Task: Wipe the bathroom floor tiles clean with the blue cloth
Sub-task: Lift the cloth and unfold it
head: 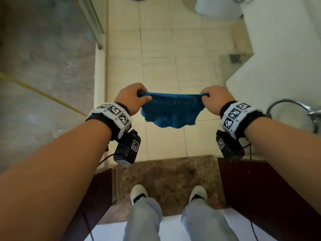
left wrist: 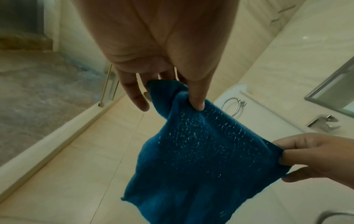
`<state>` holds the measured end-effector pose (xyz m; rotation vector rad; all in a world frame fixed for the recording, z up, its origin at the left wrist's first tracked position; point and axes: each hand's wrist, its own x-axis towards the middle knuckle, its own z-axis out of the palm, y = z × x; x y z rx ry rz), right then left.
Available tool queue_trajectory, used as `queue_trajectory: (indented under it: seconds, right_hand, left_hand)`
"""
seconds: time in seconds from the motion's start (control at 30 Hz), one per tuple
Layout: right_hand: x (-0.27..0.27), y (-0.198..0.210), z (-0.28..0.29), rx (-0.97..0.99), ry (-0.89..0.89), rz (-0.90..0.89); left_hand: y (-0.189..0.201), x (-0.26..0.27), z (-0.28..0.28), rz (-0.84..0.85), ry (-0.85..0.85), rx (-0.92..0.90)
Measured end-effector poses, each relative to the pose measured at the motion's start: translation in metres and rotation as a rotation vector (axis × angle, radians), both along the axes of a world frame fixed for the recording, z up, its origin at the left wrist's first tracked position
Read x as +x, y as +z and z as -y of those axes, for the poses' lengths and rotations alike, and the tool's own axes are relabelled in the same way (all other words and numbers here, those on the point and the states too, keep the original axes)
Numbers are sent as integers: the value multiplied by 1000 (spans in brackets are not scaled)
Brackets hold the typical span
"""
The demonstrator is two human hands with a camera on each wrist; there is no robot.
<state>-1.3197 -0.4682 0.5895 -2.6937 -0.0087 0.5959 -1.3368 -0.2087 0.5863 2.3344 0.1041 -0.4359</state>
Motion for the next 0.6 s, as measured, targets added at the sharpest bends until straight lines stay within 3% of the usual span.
queue_trajectory:
  seconds: [0.17,0.37,0.6]
  right_hand:
    - [40,86,-9,76,-125,200]
    - [86,159,-1,145,-177,324]
    - [129,221,10,317,-181,210]
  left_hand:
    - [90,35,-30,94,26,42]
    - [160,74,-41,109,64,73]
    - [221,100,4,92,154,44]
